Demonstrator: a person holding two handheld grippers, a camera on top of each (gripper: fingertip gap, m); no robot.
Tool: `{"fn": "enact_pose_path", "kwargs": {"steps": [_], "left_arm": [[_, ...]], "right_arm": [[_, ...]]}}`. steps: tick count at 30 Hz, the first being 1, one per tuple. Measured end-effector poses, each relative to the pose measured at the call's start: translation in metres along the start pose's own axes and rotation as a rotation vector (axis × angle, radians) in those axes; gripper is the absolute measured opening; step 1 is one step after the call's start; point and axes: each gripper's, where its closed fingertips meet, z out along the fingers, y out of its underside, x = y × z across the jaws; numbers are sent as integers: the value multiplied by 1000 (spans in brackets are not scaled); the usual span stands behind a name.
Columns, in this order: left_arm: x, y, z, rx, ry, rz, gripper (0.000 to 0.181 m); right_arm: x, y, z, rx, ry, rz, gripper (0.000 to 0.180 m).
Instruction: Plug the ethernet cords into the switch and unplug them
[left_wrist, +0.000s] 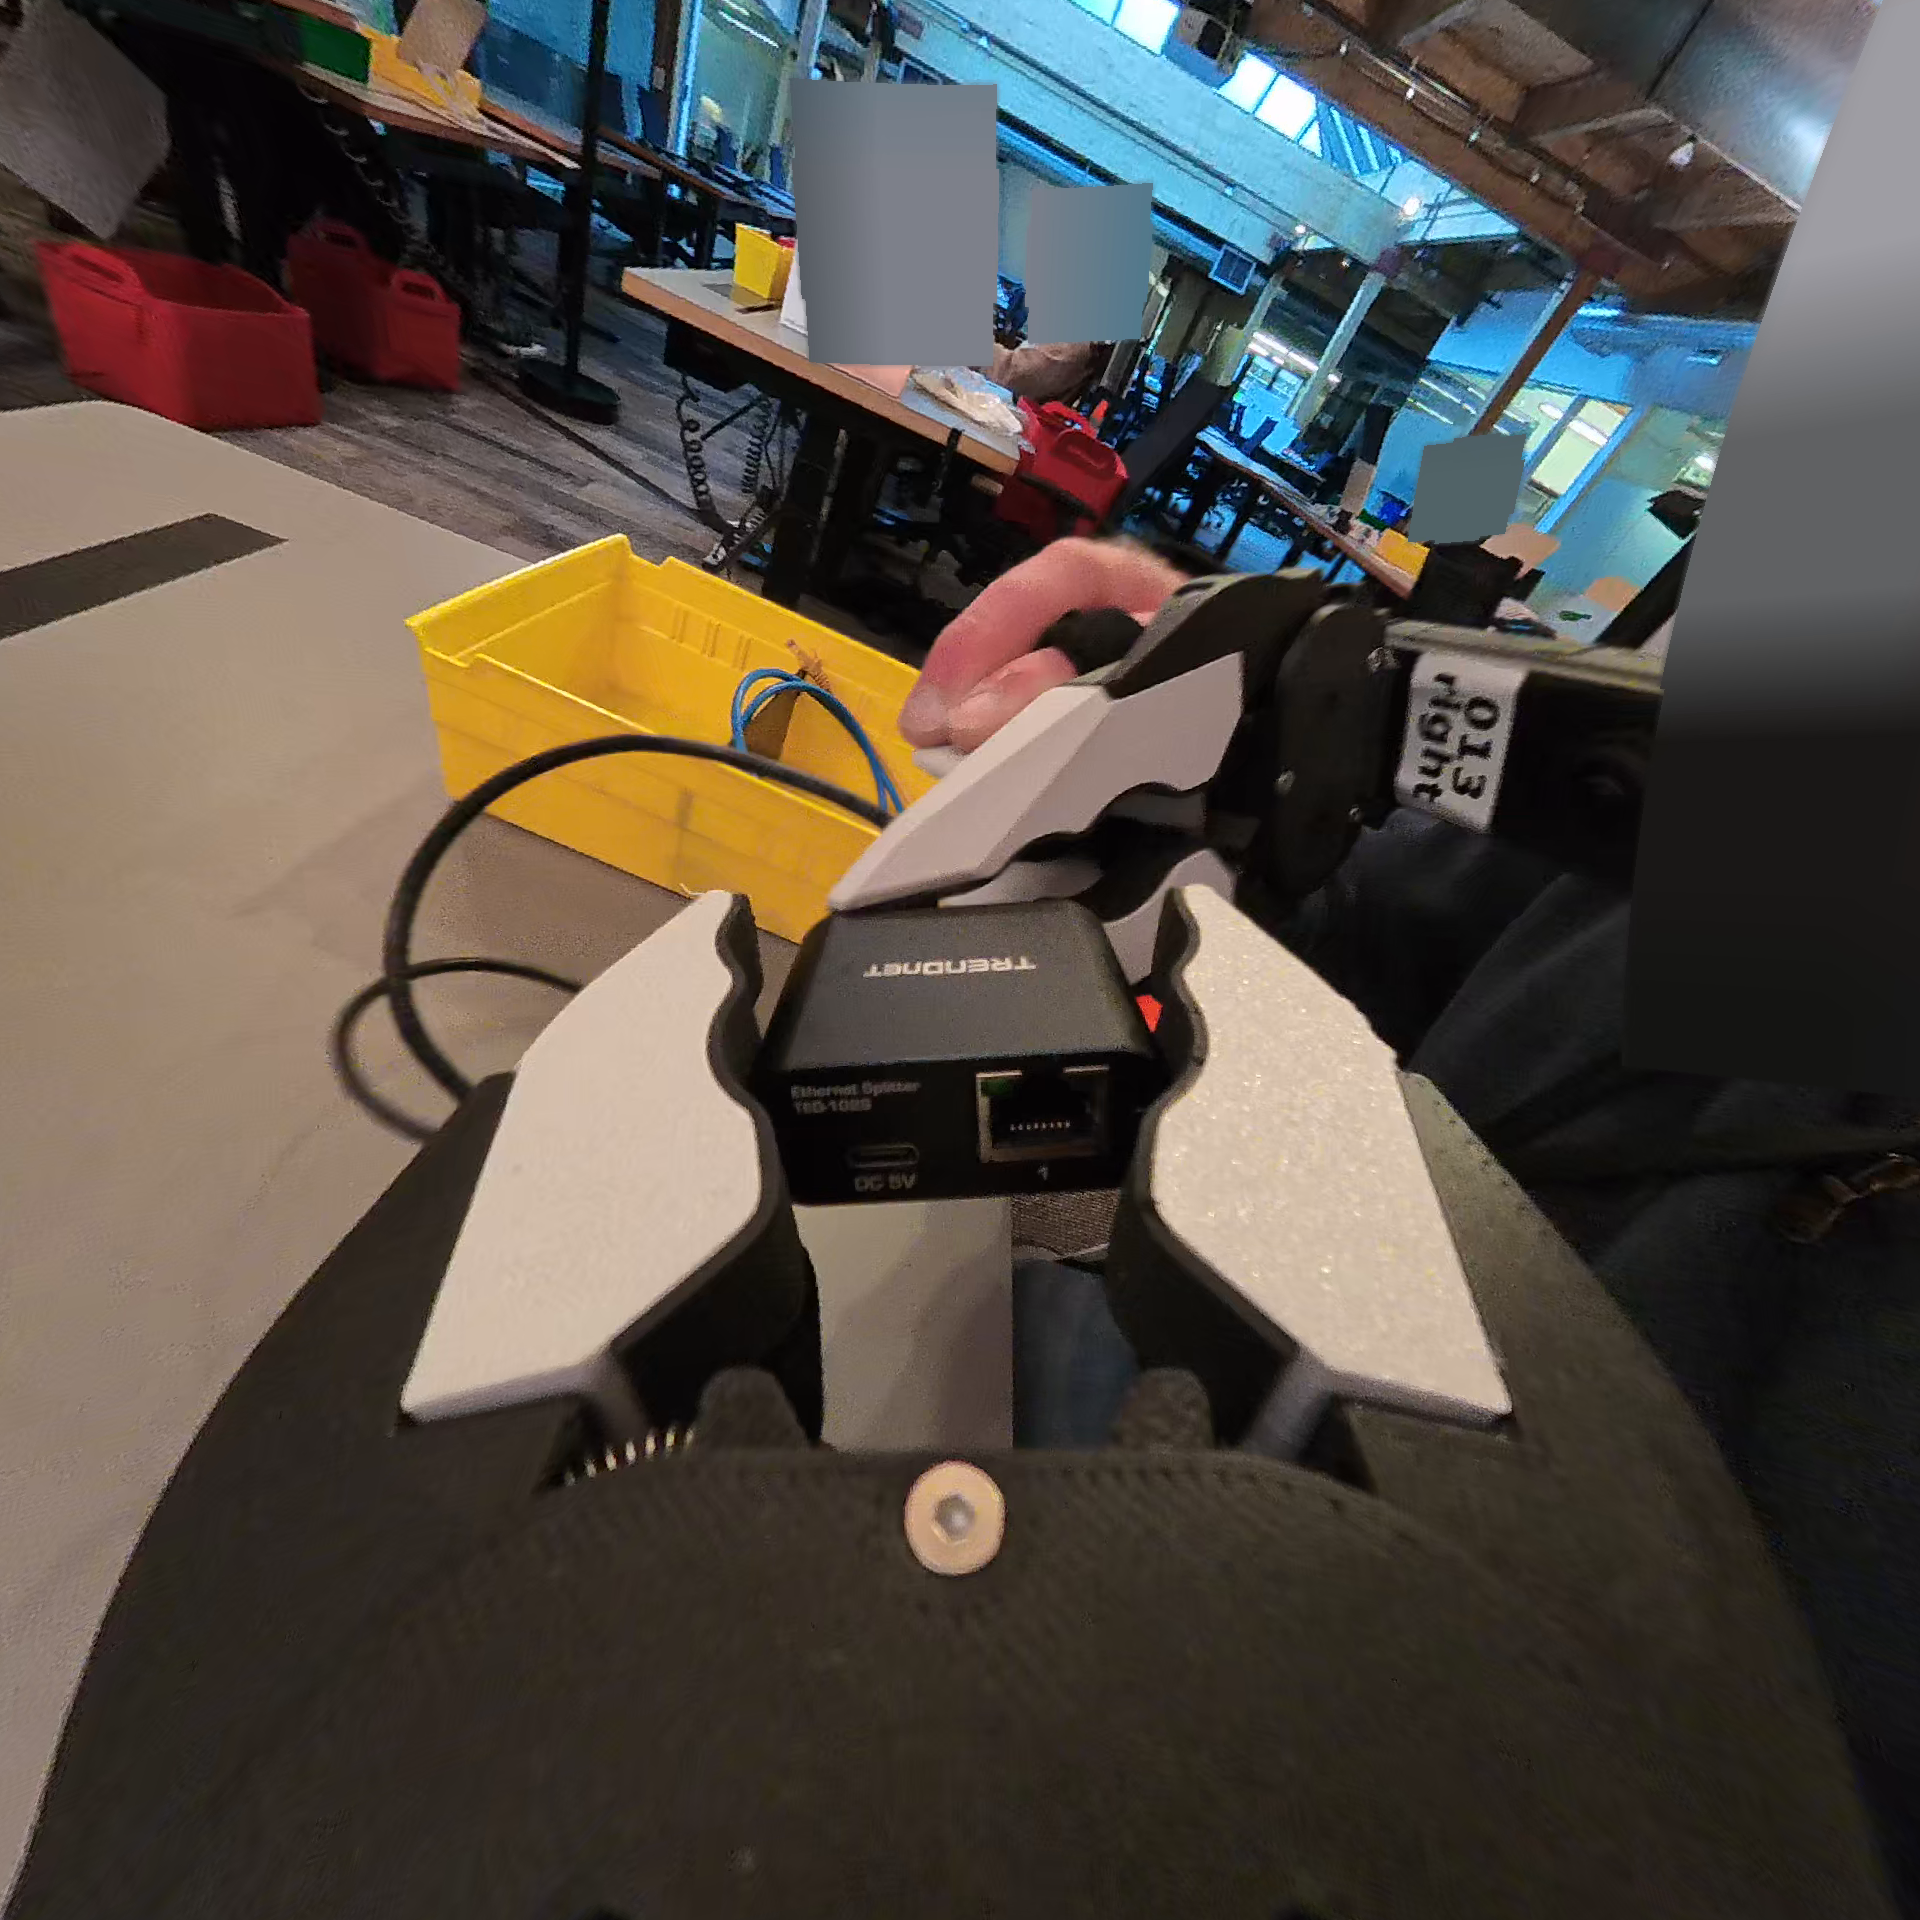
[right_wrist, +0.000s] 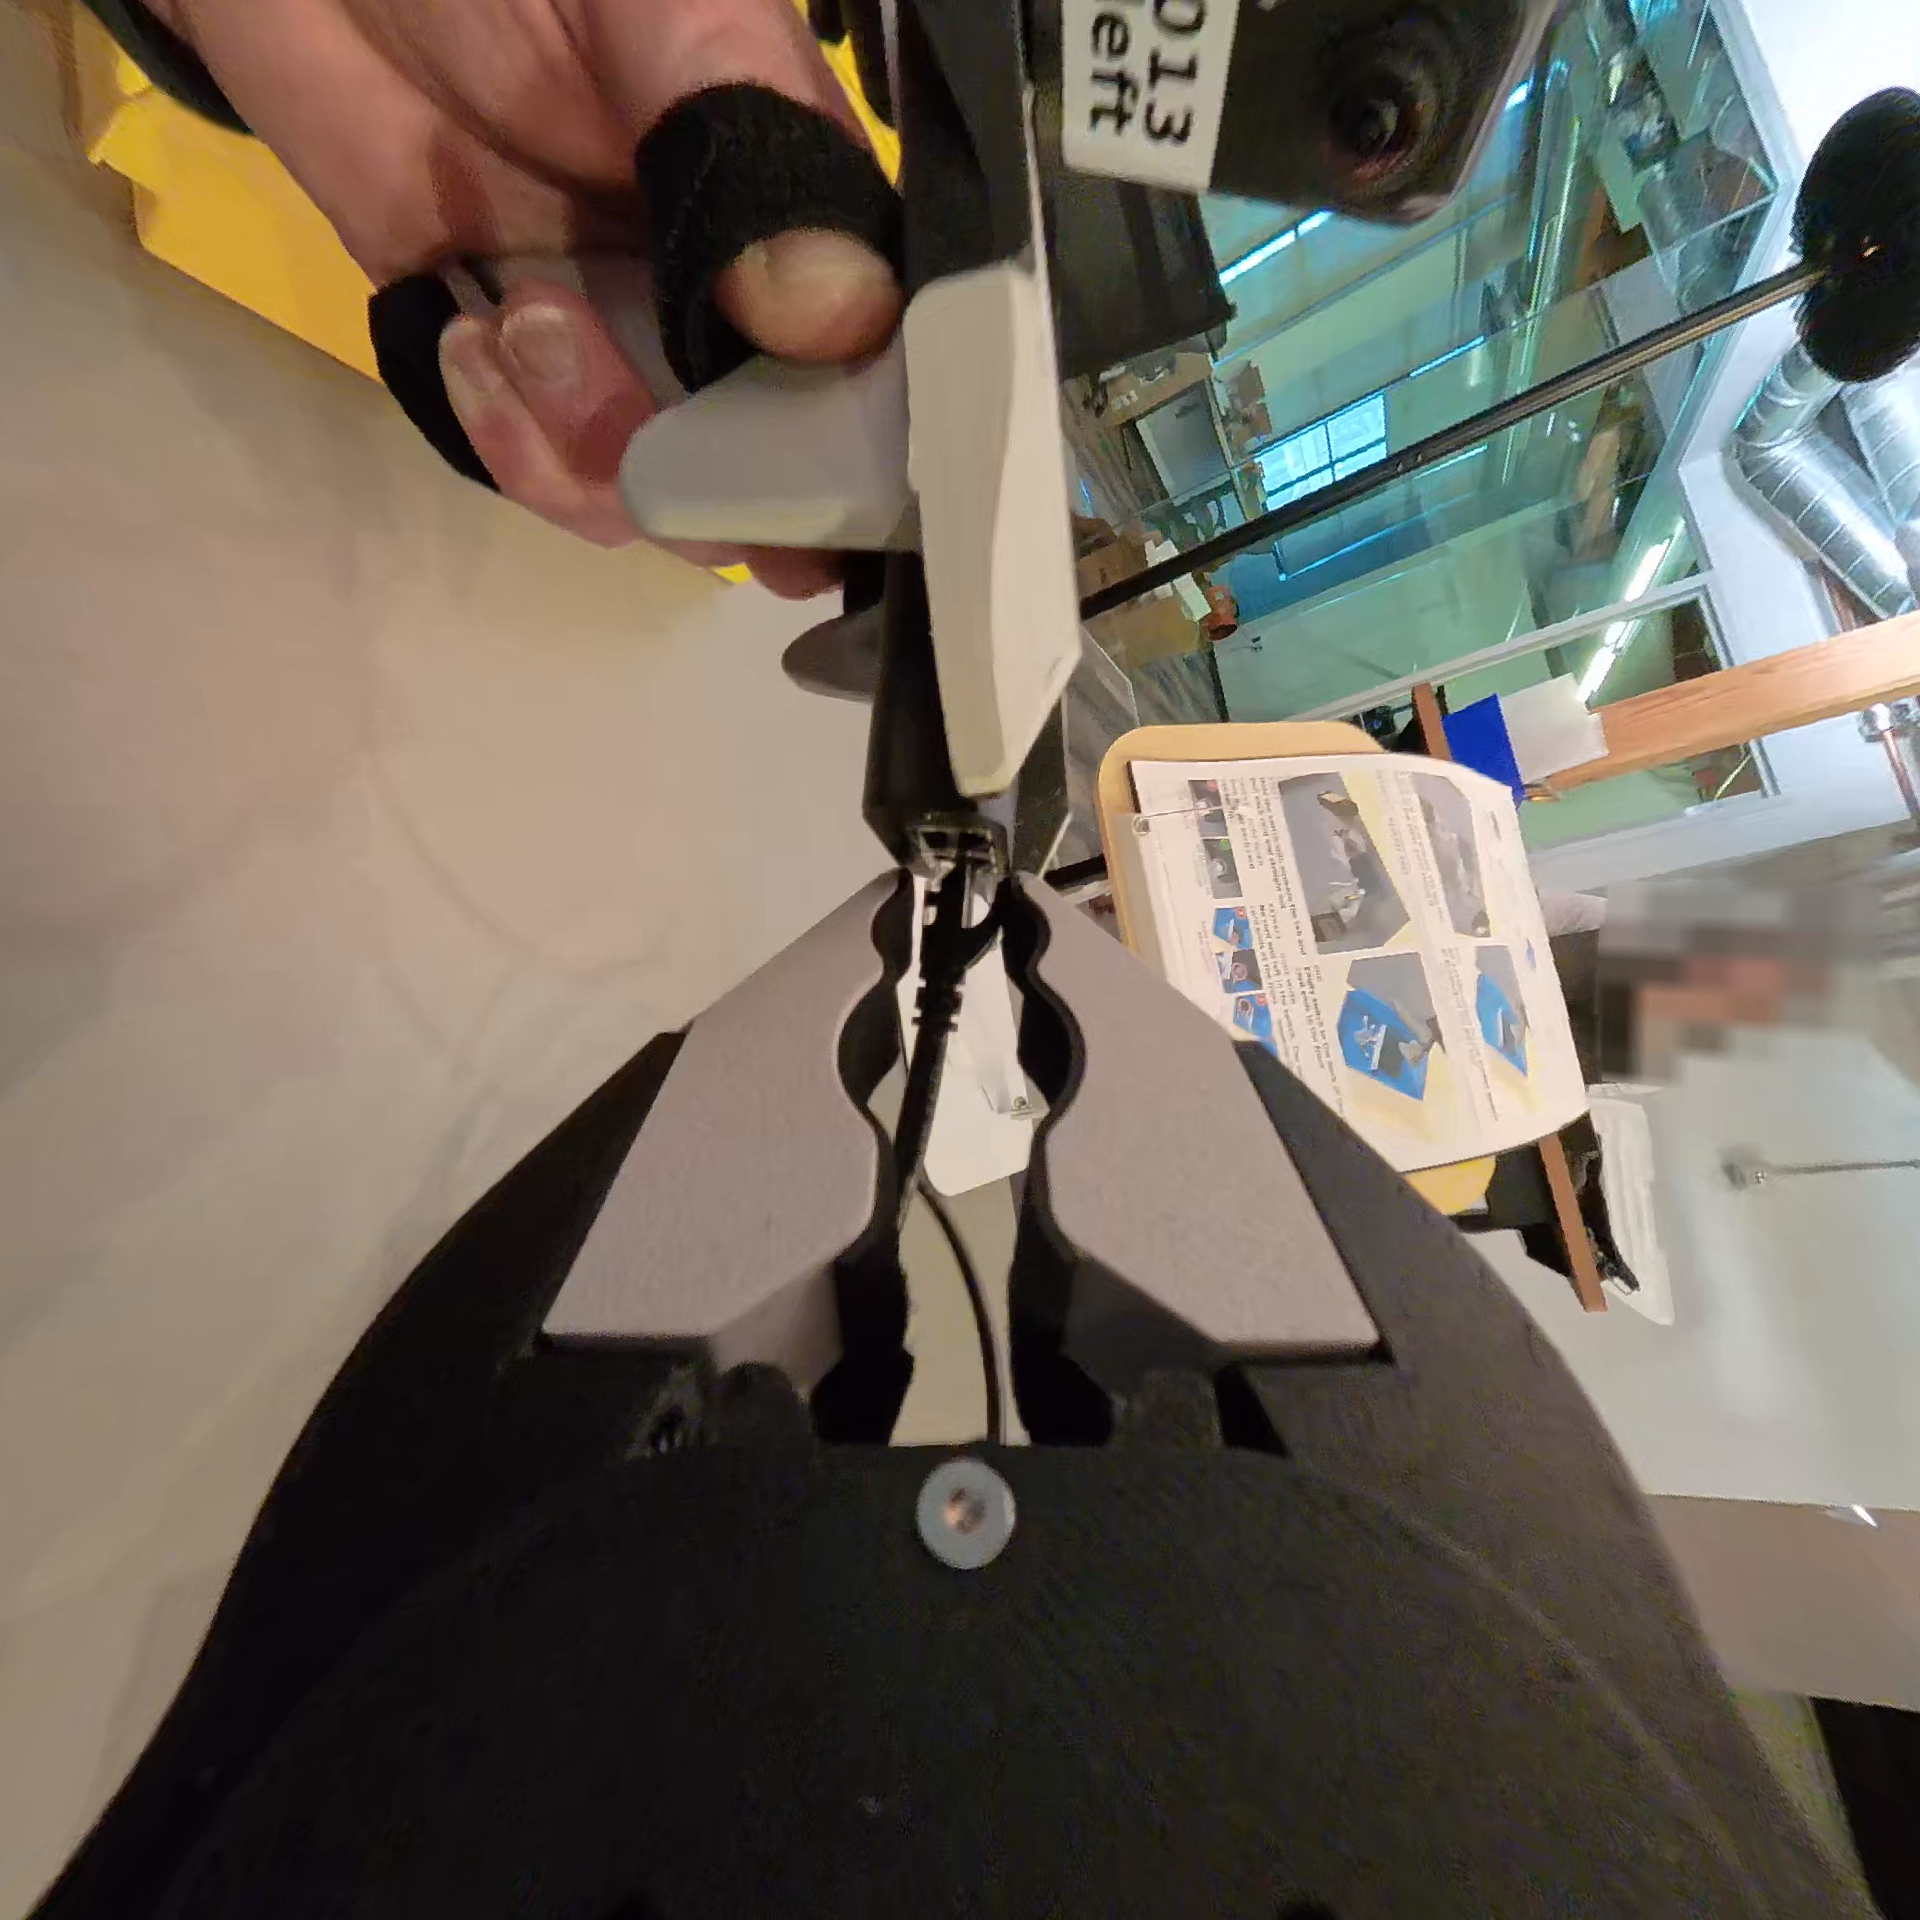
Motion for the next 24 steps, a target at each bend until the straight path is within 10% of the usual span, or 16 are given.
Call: {"fn": "enact_pose_path", "kwargs": {"steps": [24], "left_arm": [[-4, 13, 5, -53, -6, -9, 75]], "right_arm": [[4, 0, -6, 96, 57, 3, 15]]}}
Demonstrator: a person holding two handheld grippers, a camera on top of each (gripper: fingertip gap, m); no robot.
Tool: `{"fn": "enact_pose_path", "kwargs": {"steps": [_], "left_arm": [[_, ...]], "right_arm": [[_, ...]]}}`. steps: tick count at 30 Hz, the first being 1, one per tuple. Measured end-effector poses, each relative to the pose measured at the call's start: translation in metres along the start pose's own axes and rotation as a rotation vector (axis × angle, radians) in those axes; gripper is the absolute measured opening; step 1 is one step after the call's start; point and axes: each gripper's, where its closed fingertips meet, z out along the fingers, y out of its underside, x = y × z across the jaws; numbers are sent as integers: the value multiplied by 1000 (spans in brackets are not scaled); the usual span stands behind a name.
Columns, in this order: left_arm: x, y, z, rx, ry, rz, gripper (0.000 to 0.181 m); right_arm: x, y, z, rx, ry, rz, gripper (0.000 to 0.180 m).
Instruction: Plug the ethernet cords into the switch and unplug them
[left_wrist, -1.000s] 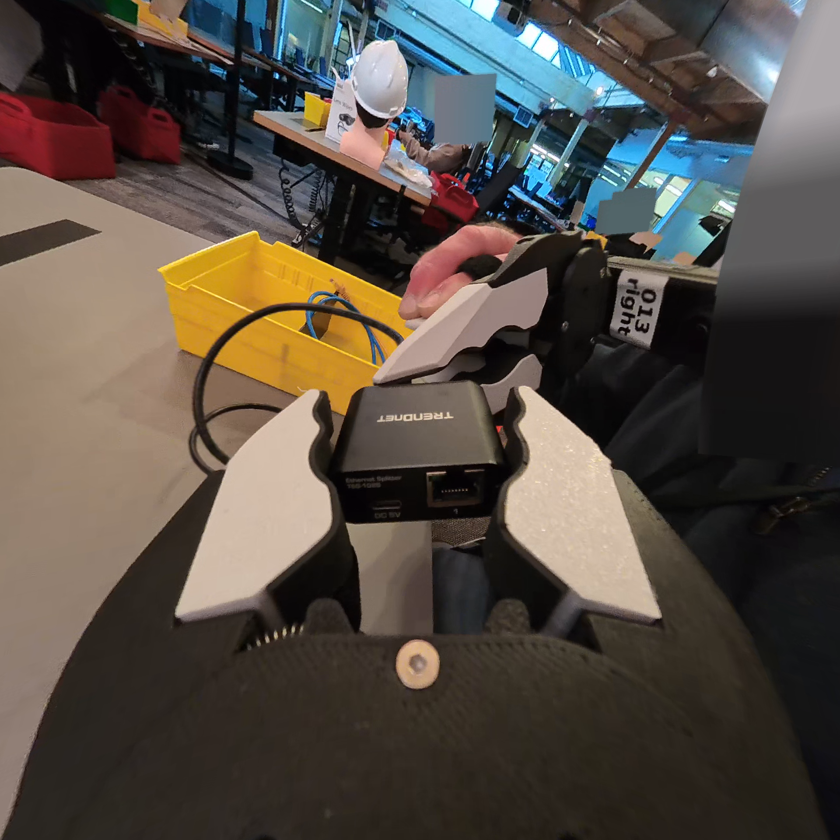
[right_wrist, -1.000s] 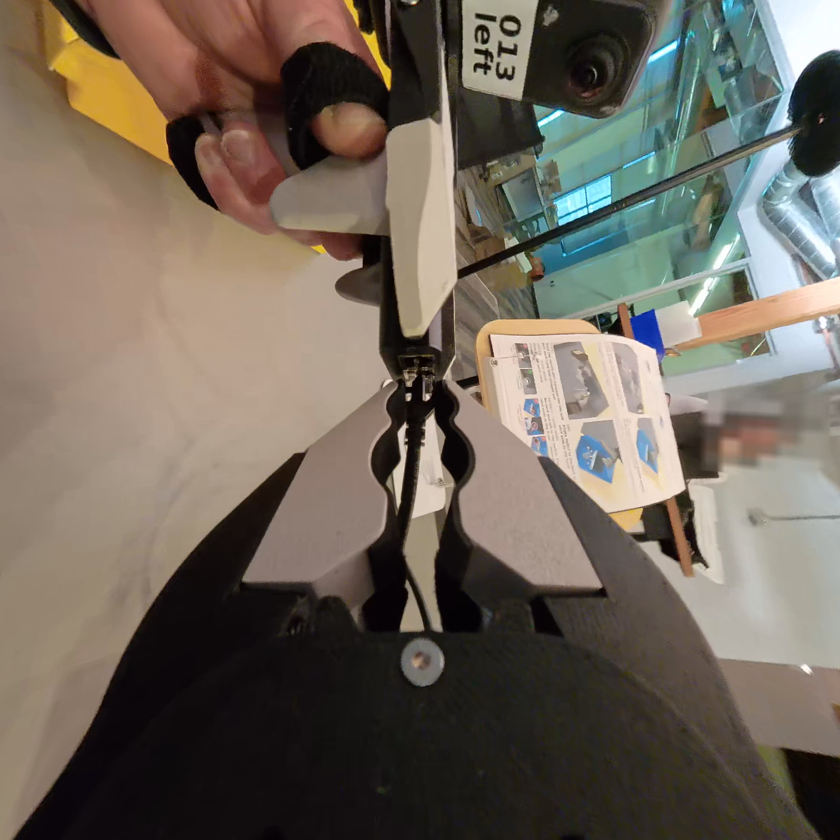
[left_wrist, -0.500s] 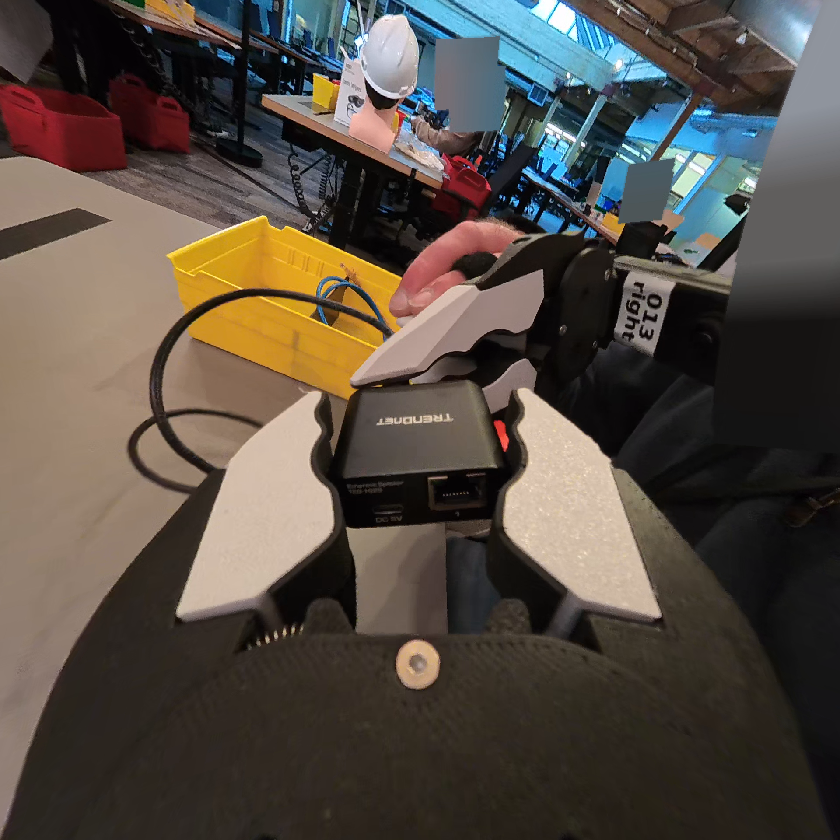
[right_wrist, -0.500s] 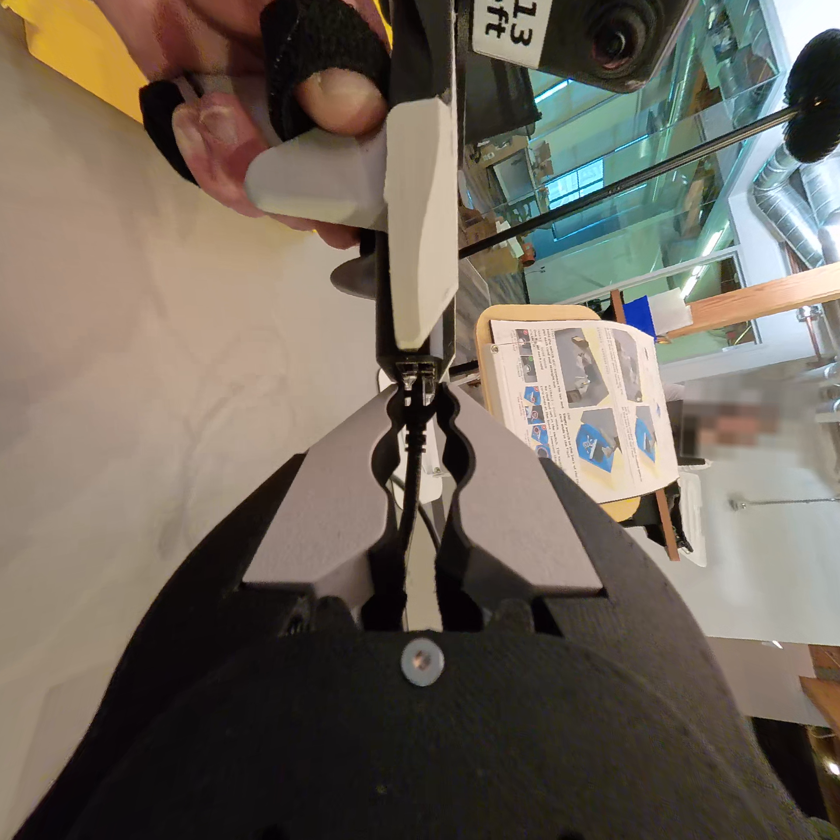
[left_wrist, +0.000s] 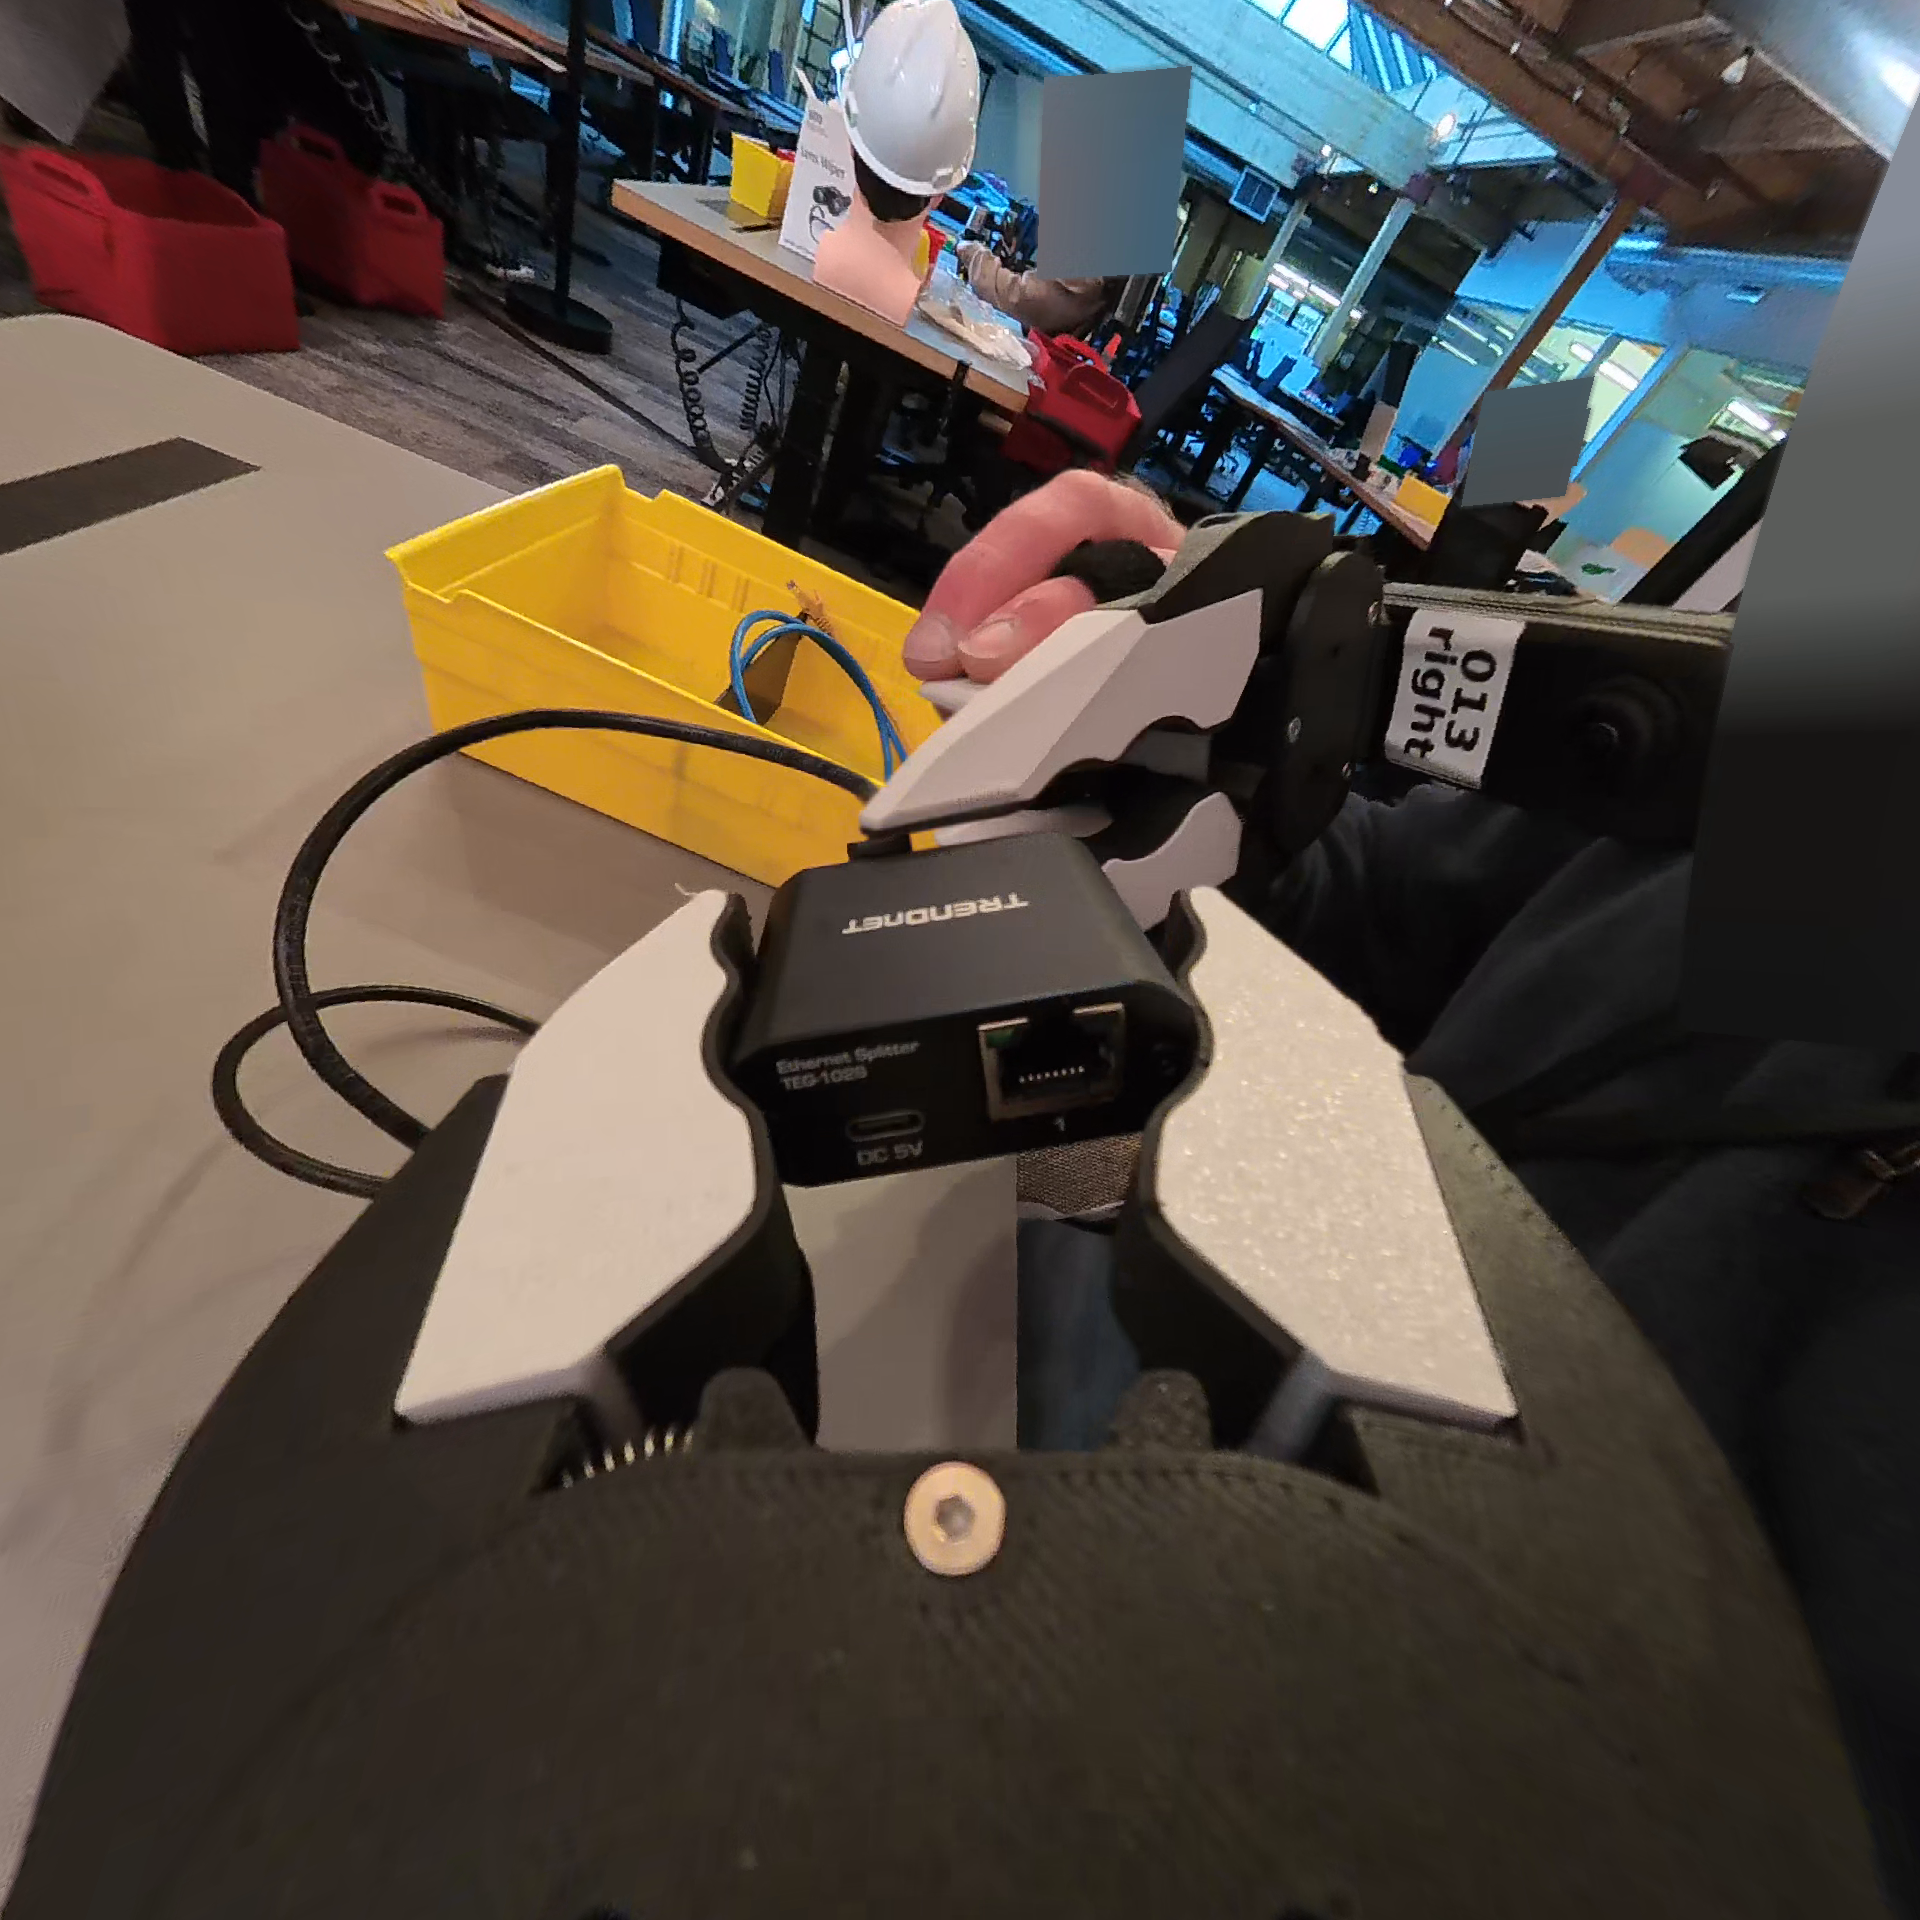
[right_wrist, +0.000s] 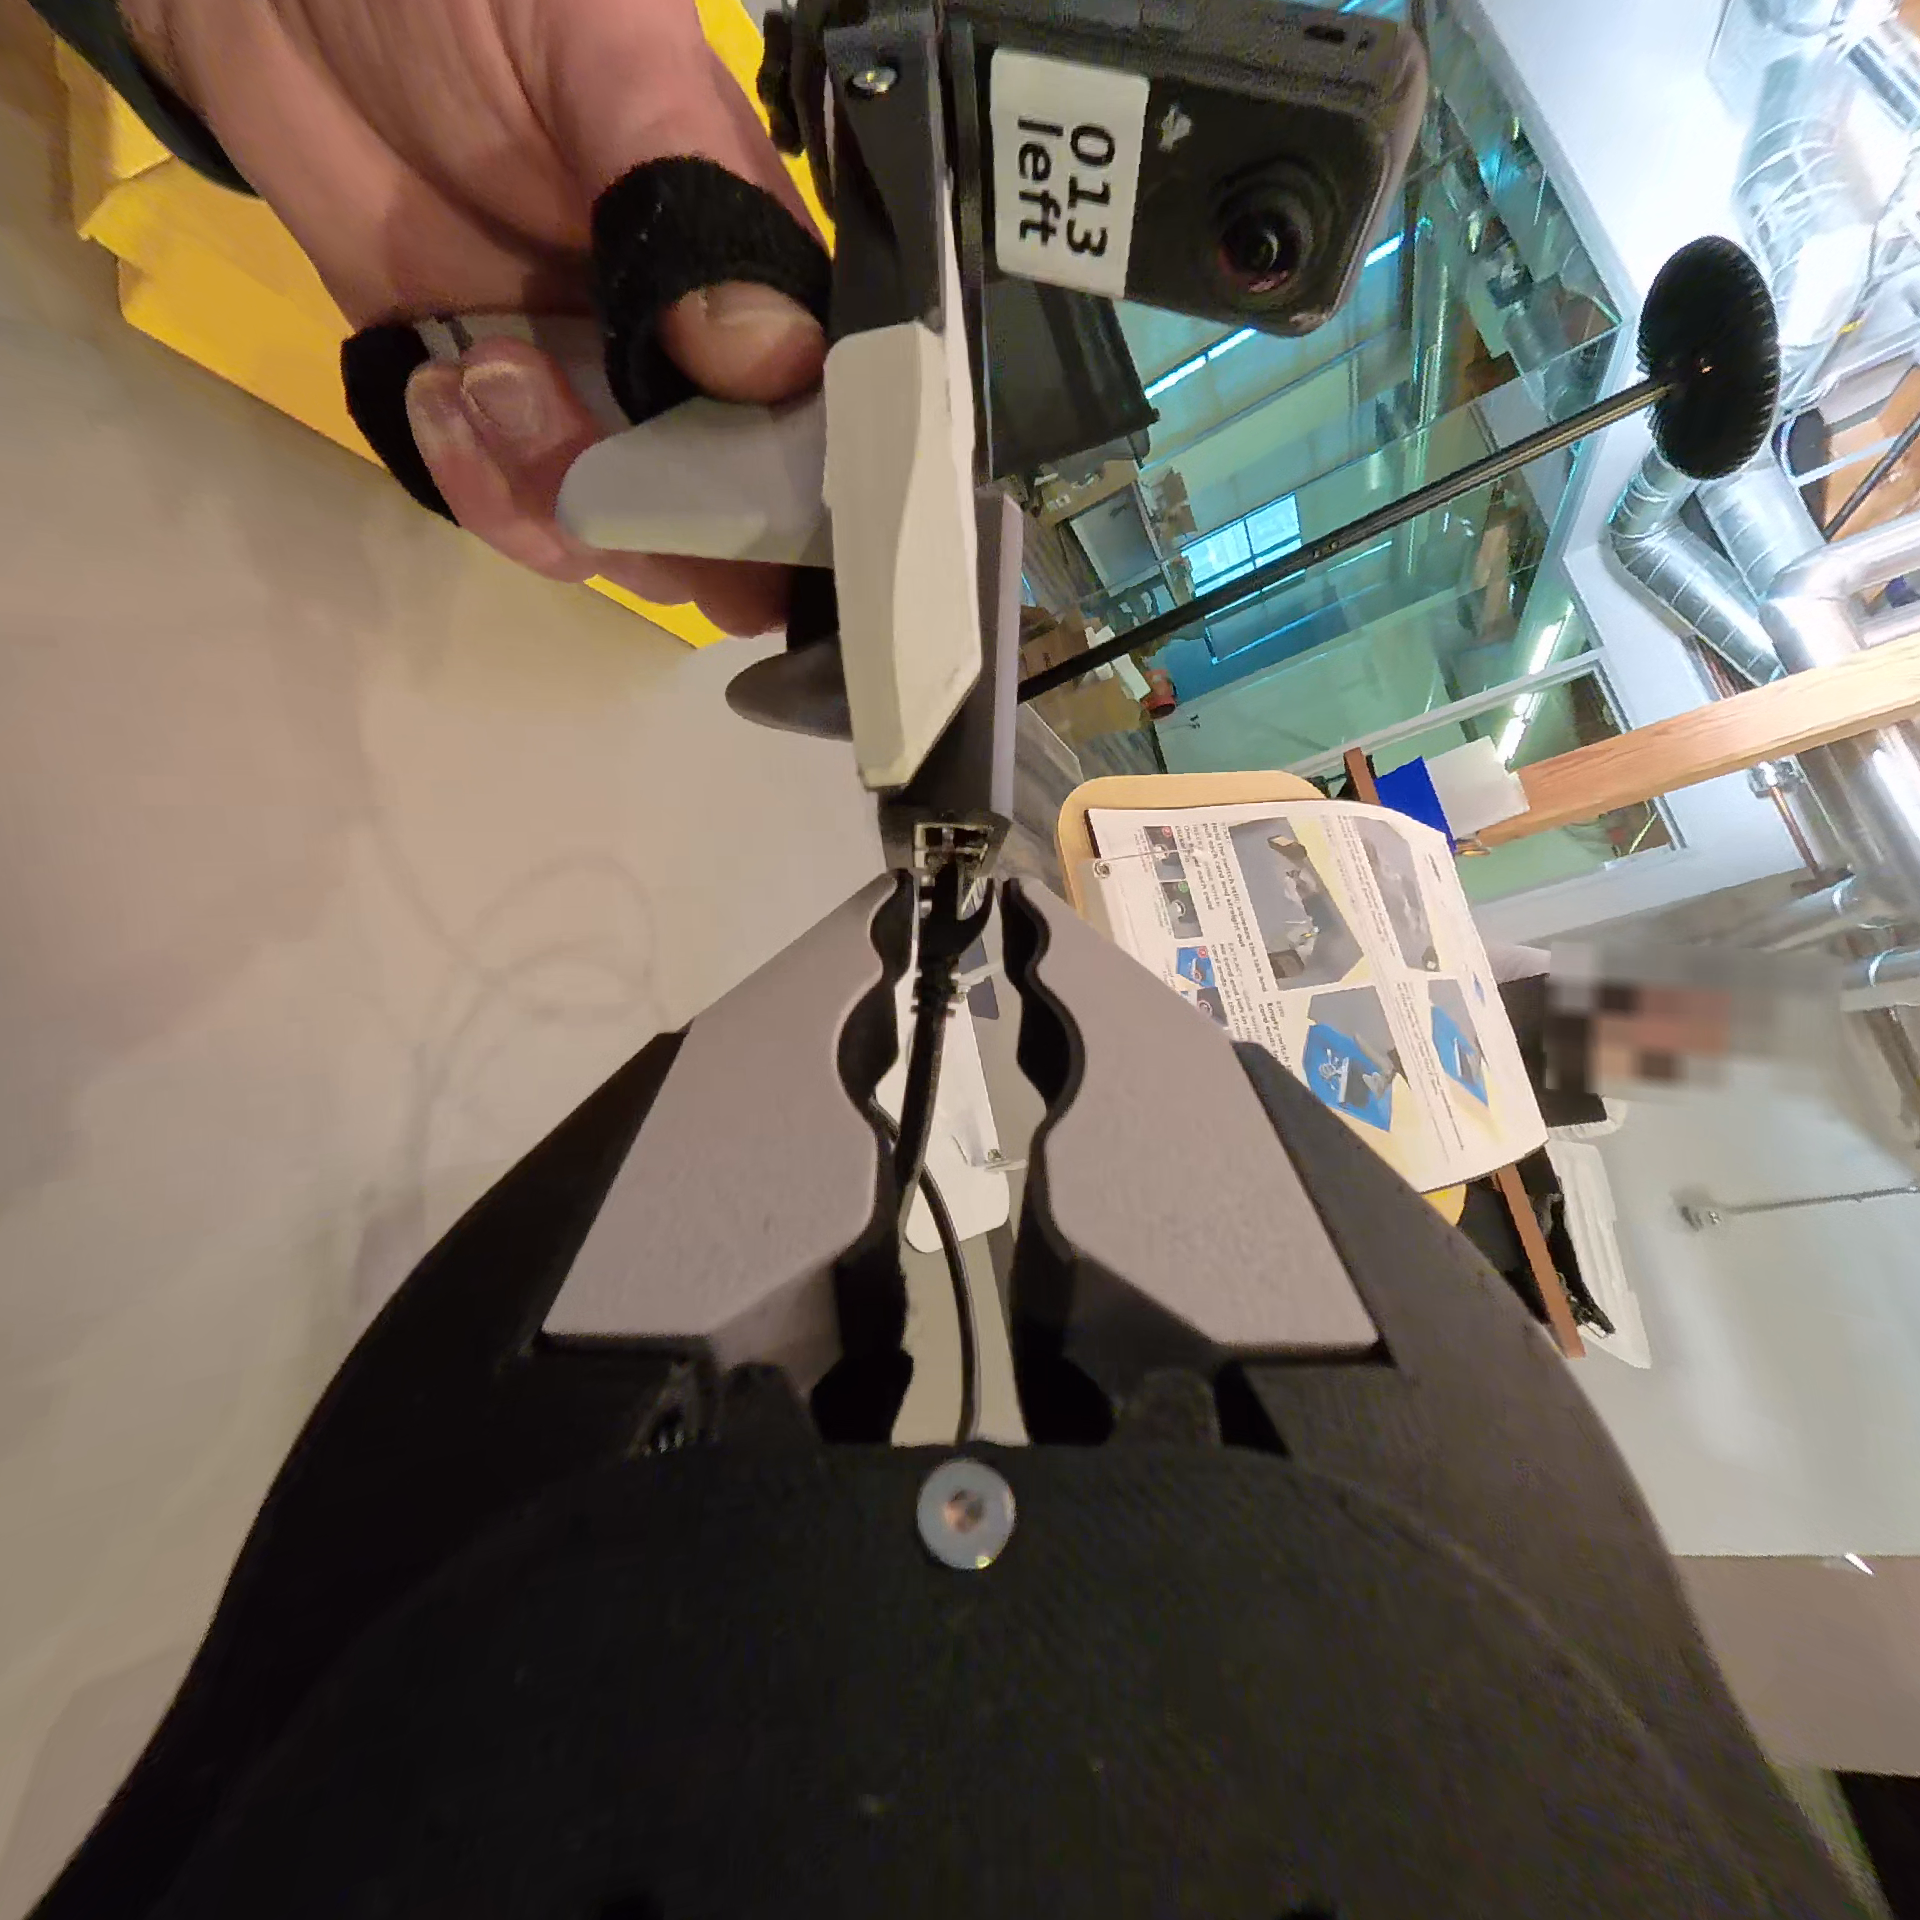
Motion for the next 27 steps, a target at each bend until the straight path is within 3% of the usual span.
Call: {"fn": "enact_pose_path", "kwargs": {"steps": [14, 17, 20, 24, 27], "left_arm": [[-4, 7, 4, -1, 12, -39, 75], [-4, 3, 1, 22, 21, -36, 75], [-26, -22, -34, 144, -44, -52, 75], [-25, -14, -23, 59, -75, 21, 75], [-28, -11, -25, 47, -102, 32, 75]], "right_arm": [[-13, 7, 2, -84, -147, -105, 9], [-9, 9, 0, -98, -133, -72, 8], [2, 30, -9, -142, -104, -3, 7], [11, 15, -10, -101, -101, 36, 8], [54, 24, -27, -78, -9, 164, 7]]}}
